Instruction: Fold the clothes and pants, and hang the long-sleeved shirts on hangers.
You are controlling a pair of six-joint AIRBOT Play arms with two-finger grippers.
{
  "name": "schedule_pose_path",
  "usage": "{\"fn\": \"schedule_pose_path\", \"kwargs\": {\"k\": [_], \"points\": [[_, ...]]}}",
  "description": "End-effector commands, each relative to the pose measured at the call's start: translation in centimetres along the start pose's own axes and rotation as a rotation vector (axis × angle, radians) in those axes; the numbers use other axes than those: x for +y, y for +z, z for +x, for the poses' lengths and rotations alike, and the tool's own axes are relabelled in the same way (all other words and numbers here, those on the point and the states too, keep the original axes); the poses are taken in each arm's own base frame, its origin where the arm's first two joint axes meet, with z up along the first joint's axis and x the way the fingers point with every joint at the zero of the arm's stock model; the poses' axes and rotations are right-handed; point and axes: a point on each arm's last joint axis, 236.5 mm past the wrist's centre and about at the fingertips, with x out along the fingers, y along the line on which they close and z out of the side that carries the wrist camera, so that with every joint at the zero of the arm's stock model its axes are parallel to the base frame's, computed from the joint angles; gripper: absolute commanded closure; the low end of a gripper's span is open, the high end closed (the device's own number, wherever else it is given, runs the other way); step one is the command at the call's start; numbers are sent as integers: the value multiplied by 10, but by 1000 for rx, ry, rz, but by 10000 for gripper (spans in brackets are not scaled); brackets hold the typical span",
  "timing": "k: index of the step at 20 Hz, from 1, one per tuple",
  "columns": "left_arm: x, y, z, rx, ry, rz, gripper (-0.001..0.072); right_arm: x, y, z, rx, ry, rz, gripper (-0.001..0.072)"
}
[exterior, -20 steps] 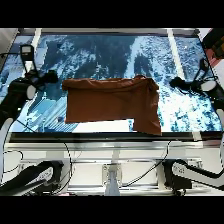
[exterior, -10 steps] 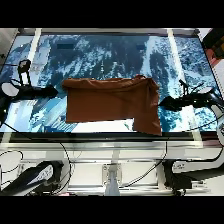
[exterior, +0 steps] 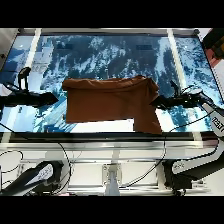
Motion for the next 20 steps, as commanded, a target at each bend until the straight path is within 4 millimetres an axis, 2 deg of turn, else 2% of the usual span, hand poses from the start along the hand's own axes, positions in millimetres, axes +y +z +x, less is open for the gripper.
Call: {"fn": "schedule_pose_path", "kwargs": {"k": [1, 3, 5, 8, 10, 14, 19, 20], "points": [[0, -12, -4, 31, -117, -142, 200, 7, 4, 0, -19, 44, -3, 266], [11, -20, -4, 22, -156, -225, 199, 5, 2, -8, -17, 64, 7, 267], [22, -41, 2, 58, -173, -268, 199, -5, 4, -19, -42, 67, 17, 267], [25, -63, 13, 95, -195, -281, 199, -27, 18, -41, -135, 66, 67, 267], [23, -65, 15, 97, -203, -285, 199, -43, 25, -50, -185, 37, 122, 267], [10, -47, 12, 32, -270, -294, 198, -38, 27, -35, -168, 22, 106, 278], [10, -47, 13, 28, -275, -269, 197, -9, 16, -5, -76, 37, -3, 286], [10, -47, 14, 27, -274, -260, 197, -3, 11, 2, -47, 49, -18, 322]]}}
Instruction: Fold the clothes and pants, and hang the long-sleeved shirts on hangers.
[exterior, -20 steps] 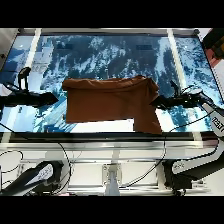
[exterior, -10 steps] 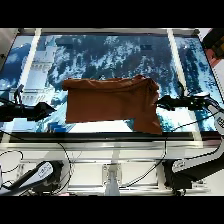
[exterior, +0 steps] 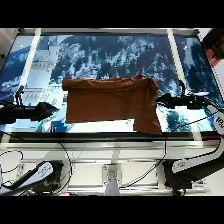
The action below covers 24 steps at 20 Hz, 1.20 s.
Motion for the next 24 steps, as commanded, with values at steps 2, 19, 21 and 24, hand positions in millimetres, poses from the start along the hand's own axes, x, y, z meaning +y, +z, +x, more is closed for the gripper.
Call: {"fn": "schedule_pose_path", "kwargs": {"k": [2, 19, 21, 24], "points": [[2, -3, 3, 3, -3, 35, 197, 23, -22, 23, 104, 32, -95, 324], [25, -34, 28, 43, 20, 24, 195, 31, -18, -27, 45, 233, -56, 404], [26, -33, 27, 41, 22, 24, 194, 18, -11, -25, 18, 183, -43, 403], [26, -33, 27, 41, 22, 24, 194, -21, -17, -24, 40, 24, 37, 400]]}}
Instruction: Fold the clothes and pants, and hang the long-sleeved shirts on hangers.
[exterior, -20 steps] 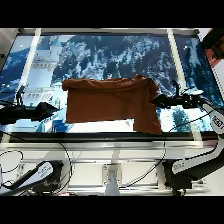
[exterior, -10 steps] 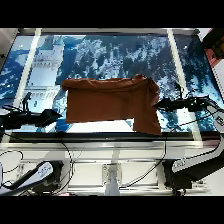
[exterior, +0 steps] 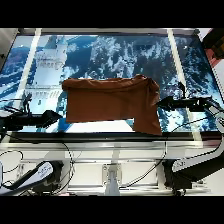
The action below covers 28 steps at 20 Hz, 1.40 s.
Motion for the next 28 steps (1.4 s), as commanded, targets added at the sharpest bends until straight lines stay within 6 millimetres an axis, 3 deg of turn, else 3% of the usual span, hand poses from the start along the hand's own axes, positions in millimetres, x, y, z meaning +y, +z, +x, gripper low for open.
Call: {"fn": "schedule_pose_path", "kwargs": {"k": [1, 4, 9, 10, 11, 16, 21, 26, 27, 28], "points": [[2, 1, 0, -5, 5, 0, 194, -36, -7, -2, 27, -155, 62, 388], [2, 1, 0, -6, 5, 11, 84, -19, -3, 10, 27, -115, 39, 360], [2, 2, 0, -9, 6, 12, 84, -1, -3, 34, 57, -104, -25, 399], [3, 3, 0, -15, 11, 12, 84, 0, -3, 38, 59, -111, -37, 514], [4, 5, 0, -22, 15, 19, 84, 0, -2, 40, 57, -118, -42, 689], [8, 6, 6, -17, 25, 15, 85, 1, -2, 40, 58, -115, -41, 695], [6, -12, 50, 121, -16, 20, 89, 4, -2, 38, 58, -111, -47, 695], [5, 6, 82, 65, -42, -49, 111, 10, -4, 36, 68, -99, -56, 695], [3, 8, 86, 57, -50, -54, 188, 11, -5, 36, 68, -98, -57, 695], [3, 9, 88, 54, -53, -61, 409, 12, -4, 35, 65, -100, -62, 695]]}}
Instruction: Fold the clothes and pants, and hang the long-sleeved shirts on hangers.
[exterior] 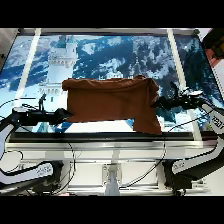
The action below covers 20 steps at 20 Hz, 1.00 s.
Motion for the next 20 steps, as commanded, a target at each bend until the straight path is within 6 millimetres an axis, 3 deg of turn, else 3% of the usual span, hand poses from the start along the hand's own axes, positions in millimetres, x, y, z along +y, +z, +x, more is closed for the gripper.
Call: {"fn": "schedule_pose_path", "kwargs": {"k": [1, 4, 7, 9, 11, 14, 18, 20], "points": [[0, 10, 13, -34, -10, -24, 670, 6, 1, -4, -3, 5, -14, 695], [-20, 24, 7, -67, -81, -12, 686, 23, 3, -17, -21, 8, -86, 695], [-76, 49, -22, -94, -230, 108, 687, 52, 13, -44, -91, -21, -188, 695], [-117, 73, -59, -167, -282, 222, 687, 76, 21, -68, -152, -57, -277, 695], [-160, 99, -109, -308, -303, 348, 687, 104, 31, -97, -223, -102, -371, 695], [-225, 115, -195, -540, -331, 512, 686, 157, 45, -151, -359, -180, -494, 695], [-283, 105, -307, -877, -360, 615, 686, 242, 46, -239, -594, -277, -643, 695], [-311, 83, -352, -1020, -403, 652, 686, 287, 34, -281, -717, -302, -688, 694]]}}
